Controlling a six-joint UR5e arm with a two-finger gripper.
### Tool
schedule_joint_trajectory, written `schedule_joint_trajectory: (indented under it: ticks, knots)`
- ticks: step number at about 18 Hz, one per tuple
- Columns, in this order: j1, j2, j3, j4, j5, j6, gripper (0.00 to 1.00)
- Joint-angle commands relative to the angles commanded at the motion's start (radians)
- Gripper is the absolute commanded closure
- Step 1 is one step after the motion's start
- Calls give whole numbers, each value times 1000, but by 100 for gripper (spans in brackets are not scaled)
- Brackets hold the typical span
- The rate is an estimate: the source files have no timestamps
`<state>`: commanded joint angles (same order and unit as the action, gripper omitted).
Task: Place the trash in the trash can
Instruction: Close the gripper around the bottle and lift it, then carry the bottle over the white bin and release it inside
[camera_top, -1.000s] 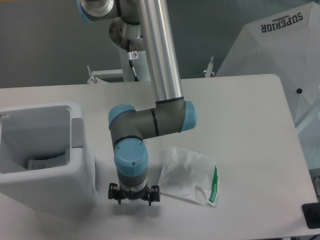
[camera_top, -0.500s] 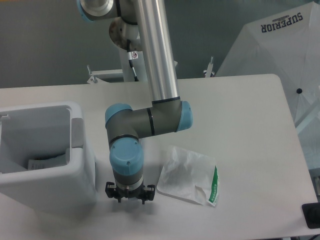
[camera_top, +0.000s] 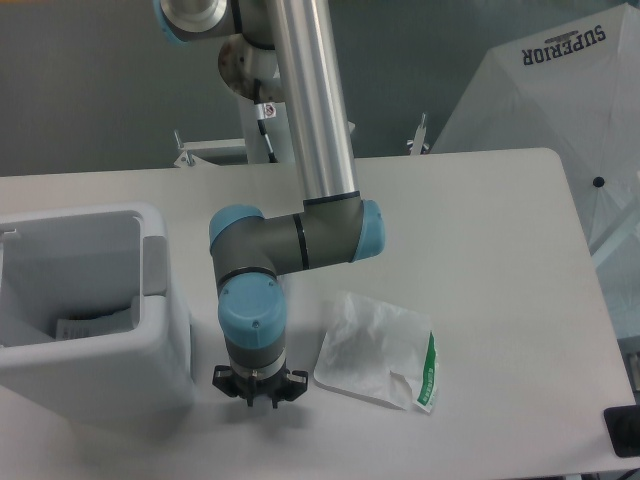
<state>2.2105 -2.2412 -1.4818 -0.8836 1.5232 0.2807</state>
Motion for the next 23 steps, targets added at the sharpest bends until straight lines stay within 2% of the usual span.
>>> schedule_joint_trajectory:
  ticks: [3,4,8,13,15,18,20,22,23]
  knots:
    - [0,8,11,-2,-2,8,67]
    - [2,9,14,-2,-2,9,71]
    - [9,34,34,-5,-6,12,75]
    - [100,164,60,-6,-40,25,75]
    - [145,221,74,-3,-113,25,75]
    - [216,275,153,20,-237,-3,75]
    - [227,282,201,69,-273,-11,75]
    - [221,296,236,156,-273,-27,75]
    - [219,298,251,182,-273,-50,75]
